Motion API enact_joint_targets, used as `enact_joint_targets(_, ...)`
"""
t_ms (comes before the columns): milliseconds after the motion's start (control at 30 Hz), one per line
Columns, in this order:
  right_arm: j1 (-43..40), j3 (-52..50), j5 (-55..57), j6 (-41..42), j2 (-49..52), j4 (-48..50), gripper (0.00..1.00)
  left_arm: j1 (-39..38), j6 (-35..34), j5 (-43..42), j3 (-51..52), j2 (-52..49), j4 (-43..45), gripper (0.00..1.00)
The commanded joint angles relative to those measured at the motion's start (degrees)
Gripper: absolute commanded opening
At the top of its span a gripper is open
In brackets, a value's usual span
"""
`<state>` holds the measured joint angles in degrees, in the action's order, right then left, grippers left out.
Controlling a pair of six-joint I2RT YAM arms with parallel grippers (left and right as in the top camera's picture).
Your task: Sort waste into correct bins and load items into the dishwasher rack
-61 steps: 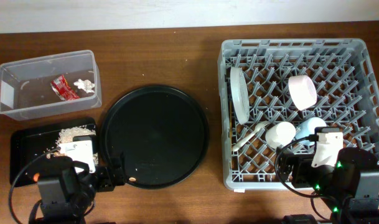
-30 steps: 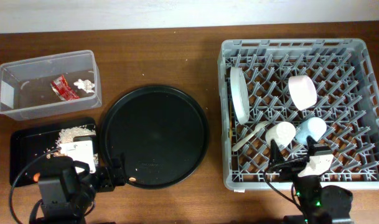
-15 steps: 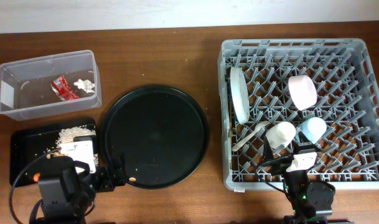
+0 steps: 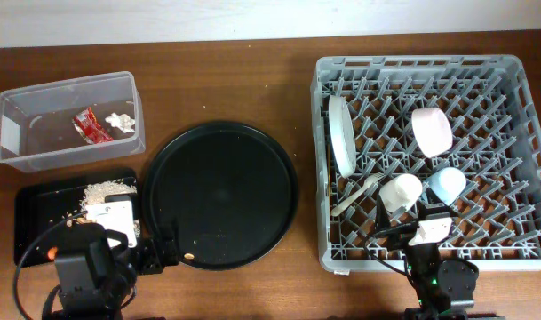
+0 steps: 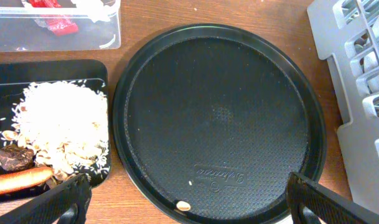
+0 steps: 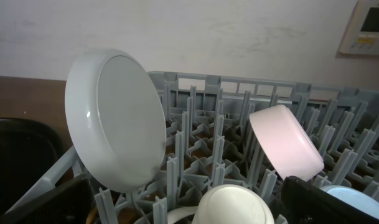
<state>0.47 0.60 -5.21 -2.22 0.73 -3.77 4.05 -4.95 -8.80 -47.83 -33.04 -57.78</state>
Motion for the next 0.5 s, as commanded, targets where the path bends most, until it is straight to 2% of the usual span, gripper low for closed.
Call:
enact_joint_targets(0, 0.3, -0.3, 0.1, -0.3, -0.5, -0.3, 0.99, 0.1, 0.7, 0.0, 0.1, 0.2, 0.0, 0.99)
enact_joint_targets(333, 0.3, -0.3, 0.1, -0.3, -0.5, -0.3, 0.99, 0.0, 0.7, 1.8, 1.0, 2.3, -1.6, 0.99)
enact_joint_targets(467, 0.3, -0.3, 0.1, -0.3, -0.5, -0.3, 0.99, -1.6, 0.7, 3.7, 11.0, 10.6, 8.2, 0.99)
